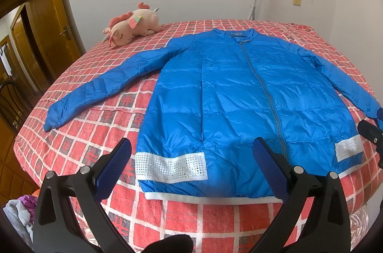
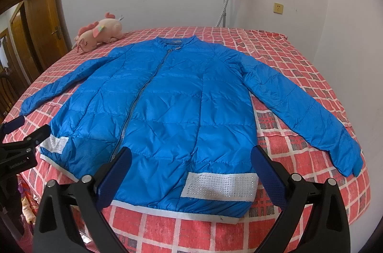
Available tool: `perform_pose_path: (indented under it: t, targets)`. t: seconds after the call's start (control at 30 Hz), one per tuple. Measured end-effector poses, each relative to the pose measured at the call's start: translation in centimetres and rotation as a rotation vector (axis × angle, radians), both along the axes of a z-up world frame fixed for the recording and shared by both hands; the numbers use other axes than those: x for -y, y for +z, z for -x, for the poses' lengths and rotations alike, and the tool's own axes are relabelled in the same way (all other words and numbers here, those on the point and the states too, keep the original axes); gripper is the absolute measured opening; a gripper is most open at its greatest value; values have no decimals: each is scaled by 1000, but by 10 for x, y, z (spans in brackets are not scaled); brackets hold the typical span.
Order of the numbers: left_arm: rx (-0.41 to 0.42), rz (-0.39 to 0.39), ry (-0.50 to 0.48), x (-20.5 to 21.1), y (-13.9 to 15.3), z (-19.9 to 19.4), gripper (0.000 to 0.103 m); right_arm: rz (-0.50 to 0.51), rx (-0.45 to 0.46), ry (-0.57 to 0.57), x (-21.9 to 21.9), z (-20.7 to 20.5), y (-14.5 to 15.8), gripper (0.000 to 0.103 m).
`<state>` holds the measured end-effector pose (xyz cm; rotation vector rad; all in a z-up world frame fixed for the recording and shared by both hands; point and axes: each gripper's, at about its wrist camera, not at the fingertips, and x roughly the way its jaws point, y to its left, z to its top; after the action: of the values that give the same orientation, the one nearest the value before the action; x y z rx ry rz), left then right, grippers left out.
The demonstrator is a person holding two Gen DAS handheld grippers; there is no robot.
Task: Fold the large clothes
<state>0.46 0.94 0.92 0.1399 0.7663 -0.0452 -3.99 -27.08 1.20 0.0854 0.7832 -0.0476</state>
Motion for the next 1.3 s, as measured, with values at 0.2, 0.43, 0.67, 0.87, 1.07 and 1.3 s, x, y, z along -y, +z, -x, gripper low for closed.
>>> perform_pose_path:
  t: [0.2, 0.43, 0.67, 0.87, 1.07, 1.3]
  targets:
    - [0, -3, -1, 0, -1, -1, 100, 0, 0, -1, 0, 0, 0, 99]
    - [2, -17, -2, 2, -3, -7, 100, 2, 4, -9, 3, -3, 1, 99]
    - [7, -50, -58, 23, -7, -24, 100, -7, 5, -99, 46, -8, 1, 99]
    - [-43, -1, -180, 47, -16, -63, 100, -120, -63, -313, 148, 3, -13, 99]
    - [-57, -6, -201, 74, -24, -105, 100, -176, -128, -632, 267, 42, -33, 99]
    - [-121, 36, -193, 84, -35, -141, 100, -387, -208, -741, 363, 56, -81, 99]
